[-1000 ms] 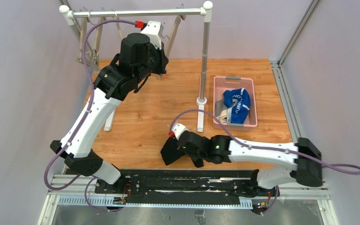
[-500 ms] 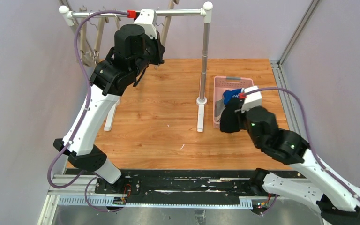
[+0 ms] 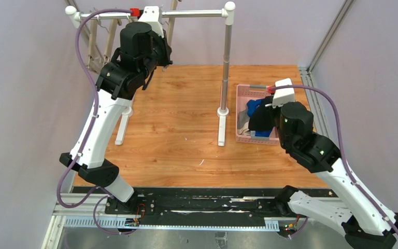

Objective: Remove the underwear clipped to the hanger

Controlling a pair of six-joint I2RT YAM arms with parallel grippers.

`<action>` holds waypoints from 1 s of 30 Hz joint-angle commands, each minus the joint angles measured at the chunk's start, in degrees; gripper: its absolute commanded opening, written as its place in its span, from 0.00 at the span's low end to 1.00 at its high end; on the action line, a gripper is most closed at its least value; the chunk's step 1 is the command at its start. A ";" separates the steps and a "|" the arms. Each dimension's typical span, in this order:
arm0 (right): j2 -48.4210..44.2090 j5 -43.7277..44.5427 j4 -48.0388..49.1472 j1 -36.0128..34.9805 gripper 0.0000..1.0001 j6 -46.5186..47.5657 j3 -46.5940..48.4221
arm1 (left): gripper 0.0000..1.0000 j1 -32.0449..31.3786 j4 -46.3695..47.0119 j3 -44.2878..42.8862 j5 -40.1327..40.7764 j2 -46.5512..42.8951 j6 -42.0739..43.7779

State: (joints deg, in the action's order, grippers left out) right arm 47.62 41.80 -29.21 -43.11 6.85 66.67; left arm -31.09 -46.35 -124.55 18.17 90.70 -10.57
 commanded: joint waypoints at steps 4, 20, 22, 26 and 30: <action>1.74 -11.20 5.63 13.34 0.01 3.34 -0.93 | 0.00 3.78 2.50 -2.75 -1.20 1.48 -0.02; 11.57 -32.84 10.71 29.61 0.01 -2.65 -1.39 | 0.37 6.61 4.45 -1.64 -0.30 3.61 0.26; 12.69 -33.72 11.34 29.82 0.01 -3.08 -1.46 | 0.40 6.60 4.33 -1.13 -0.42 3.07 0.23; 14.54 -35.47 12.24 30.10 0.01 -3.68 -1.26 | 0.43 6.66 4.93 2.29 -1.32 -0.26 0.56; 16.51 -35.61 12.79 30.40 0.01 -3.60 -1.02 | 0.47 6.66 7.27 9.10 -1.90 -5.93 1.20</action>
State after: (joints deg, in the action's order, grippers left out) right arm 63.02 7.86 -19.25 -13.82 4.25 65.28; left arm -24.82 -42.98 -119.85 16.60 91.24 -10.28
